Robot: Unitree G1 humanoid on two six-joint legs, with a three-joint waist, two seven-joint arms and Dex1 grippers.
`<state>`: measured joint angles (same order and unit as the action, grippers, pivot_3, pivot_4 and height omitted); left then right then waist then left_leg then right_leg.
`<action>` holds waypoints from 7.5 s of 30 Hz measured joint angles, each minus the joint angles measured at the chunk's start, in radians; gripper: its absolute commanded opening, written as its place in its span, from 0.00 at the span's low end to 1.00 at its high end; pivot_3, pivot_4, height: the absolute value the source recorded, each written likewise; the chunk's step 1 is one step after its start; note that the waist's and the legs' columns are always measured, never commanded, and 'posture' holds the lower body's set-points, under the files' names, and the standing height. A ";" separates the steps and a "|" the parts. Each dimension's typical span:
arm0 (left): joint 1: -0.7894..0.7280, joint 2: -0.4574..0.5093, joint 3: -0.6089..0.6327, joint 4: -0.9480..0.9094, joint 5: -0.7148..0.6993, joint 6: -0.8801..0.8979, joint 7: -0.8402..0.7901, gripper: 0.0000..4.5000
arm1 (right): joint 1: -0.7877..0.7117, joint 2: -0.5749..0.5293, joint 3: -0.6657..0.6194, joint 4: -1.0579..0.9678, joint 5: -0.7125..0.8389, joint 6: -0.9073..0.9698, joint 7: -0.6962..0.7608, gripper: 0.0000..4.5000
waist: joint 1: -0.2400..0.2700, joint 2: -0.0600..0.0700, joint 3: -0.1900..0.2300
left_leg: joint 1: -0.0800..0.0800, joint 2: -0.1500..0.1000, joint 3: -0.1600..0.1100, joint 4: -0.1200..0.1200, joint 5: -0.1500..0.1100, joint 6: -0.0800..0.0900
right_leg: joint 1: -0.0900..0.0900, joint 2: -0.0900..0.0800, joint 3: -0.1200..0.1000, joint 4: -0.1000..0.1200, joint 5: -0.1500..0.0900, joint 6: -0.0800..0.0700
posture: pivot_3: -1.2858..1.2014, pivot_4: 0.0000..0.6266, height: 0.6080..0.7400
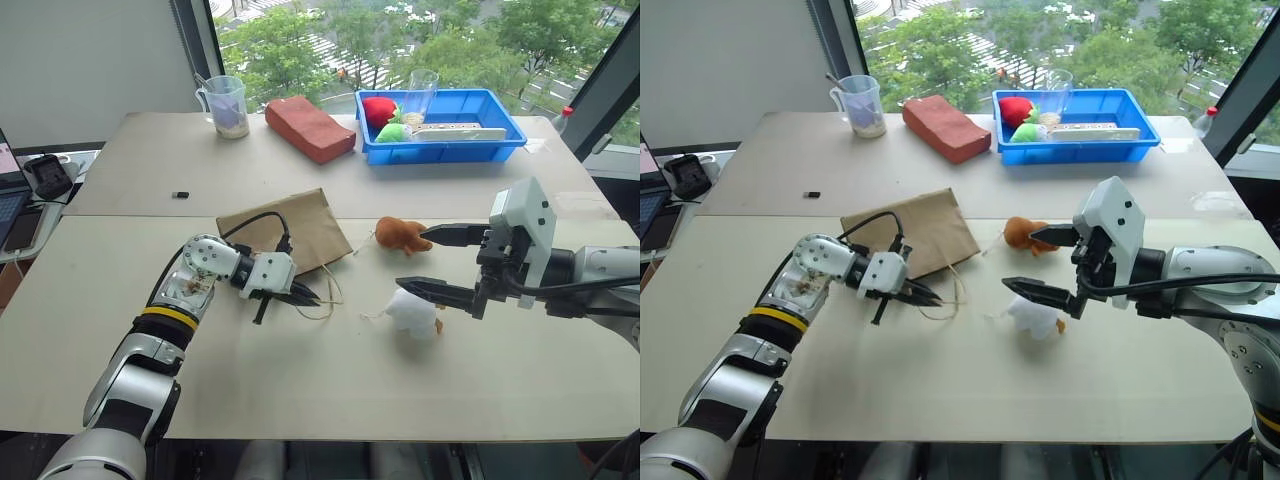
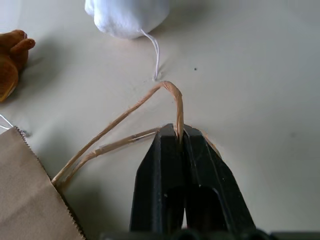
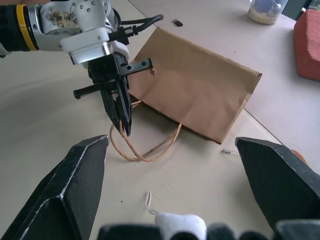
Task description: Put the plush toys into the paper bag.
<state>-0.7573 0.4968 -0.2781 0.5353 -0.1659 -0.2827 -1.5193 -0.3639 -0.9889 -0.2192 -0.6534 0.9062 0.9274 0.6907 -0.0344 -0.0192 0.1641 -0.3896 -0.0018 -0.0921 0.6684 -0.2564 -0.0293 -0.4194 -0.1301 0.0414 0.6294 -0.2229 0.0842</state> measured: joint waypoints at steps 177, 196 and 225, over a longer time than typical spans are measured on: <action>0.014 0.023 0.296 -0.477 -0.265 0.481 0.424 0.00 | -0.214 0.492 0.299 0.901 -0.763 -0.478 -0.172 1.00 | -0.037 0.000 0.000 | 0.003 0.000 -0.002 -0.006 0.002 -0.004 | -0.002 0.001 0.001 -0.001 0.000 0.000 | 0.52 0.24 1.00; 0.019 0.036 0.295 -0.478 -0.260 0.471 0.418 0.00 | -0.157 0.487 0.236 0.768 -0.712 -0.479 -0.064 0.01 | -0.033 0.000 0.000 | 0.002 0.000 -0.002 -0.006 0.002 -0.004 | -0.002 0.001 0.000 0.000 0.000 0.000 | 0.52 0.24 1.00; 0.002 0.000 0.256 -0.465 -0.234 0.464 0.381 0.00 | -0.376 0.703 0.533 0.646 -0.708 -0.237 -0.102 0.01 | -0.036 0.000 0.000 | 0.002 -0.001 -0.004 -0.006 0.003 -0.005 | -0.002 0.001 -0.001 0.001 0.000 0.000 | 0.52 0.24 1.00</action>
<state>-0.7554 0.4970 -0.0218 0.0707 -0.4003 0.1816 -1.1385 -0.7401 -0.2857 0.3139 -0.0072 0.1977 0.6906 0.5889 -0.0705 -0.0190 0.1637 -0.3876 -0.0023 -0.0960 0.6625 -0.2534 -0.0345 -0.4219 -0.1292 0.0407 0.6306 -0.2229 0.0842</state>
